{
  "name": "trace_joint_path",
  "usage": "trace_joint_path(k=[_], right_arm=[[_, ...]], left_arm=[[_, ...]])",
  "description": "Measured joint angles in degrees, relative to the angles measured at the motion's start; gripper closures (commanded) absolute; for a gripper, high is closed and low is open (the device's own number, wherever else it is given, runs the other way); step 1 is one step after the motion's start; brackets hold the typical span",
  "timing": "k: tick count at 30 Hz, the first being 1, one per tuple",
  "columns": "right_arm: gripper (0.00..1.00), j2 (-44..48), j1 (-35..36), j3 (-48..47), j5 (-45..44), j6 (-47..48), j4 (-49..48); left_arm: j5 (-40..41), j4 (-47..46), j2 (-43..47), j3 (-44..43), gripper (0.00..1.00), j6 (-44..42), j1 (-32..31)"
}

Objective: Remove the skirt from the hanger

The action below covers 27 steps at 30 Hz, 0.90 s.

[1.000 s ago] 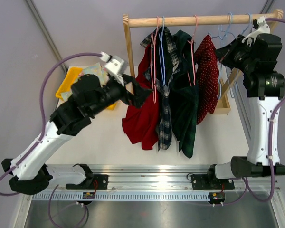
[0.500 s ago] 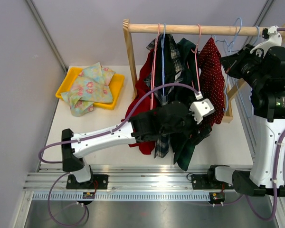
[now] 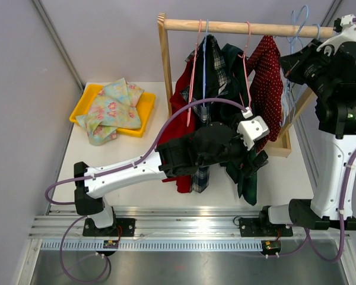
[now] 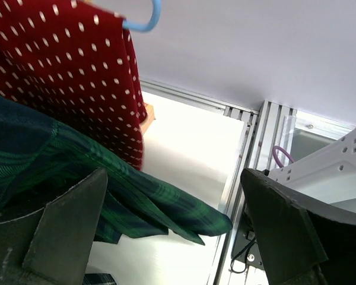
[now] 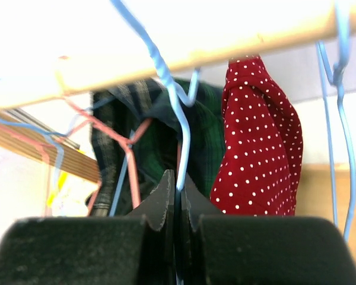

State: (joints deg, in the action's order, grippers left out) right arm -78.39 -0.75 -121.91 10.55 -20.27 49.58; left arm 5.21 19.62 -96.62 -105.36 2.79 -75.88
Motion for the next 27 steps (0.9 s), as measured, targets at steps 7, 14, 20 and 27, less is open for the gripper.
trace_joint_path(k=[7, 14, 20, 27], right_arm=[[1.0, 2.9, 0.0, -4.3, -0.5, 0.1, 5.0], [1.0, 8.9, 0.0, -3.2, -0.4, 0.0, 7.3], [1.0, 12.2, 0.0, -1.8, 0.1, -0.8, 9.1], [1.0, 13.9, 0.0, -0.7, 0.5, -1.1, 10.4]], left_arm=[[0.1, 0.0, 0.0, 0.0, 0.01, -0.8, -1.2], [0.0, -0.6, -1.8, -4.4, 0.01, -1.1, -1.6], [-0.2, -3.2, -6.5, -10.6, 0.01, -1.1, -1.9], [1.0, -3.8, -10.4, -11.0, 0.64, -1.2, -2.1]])
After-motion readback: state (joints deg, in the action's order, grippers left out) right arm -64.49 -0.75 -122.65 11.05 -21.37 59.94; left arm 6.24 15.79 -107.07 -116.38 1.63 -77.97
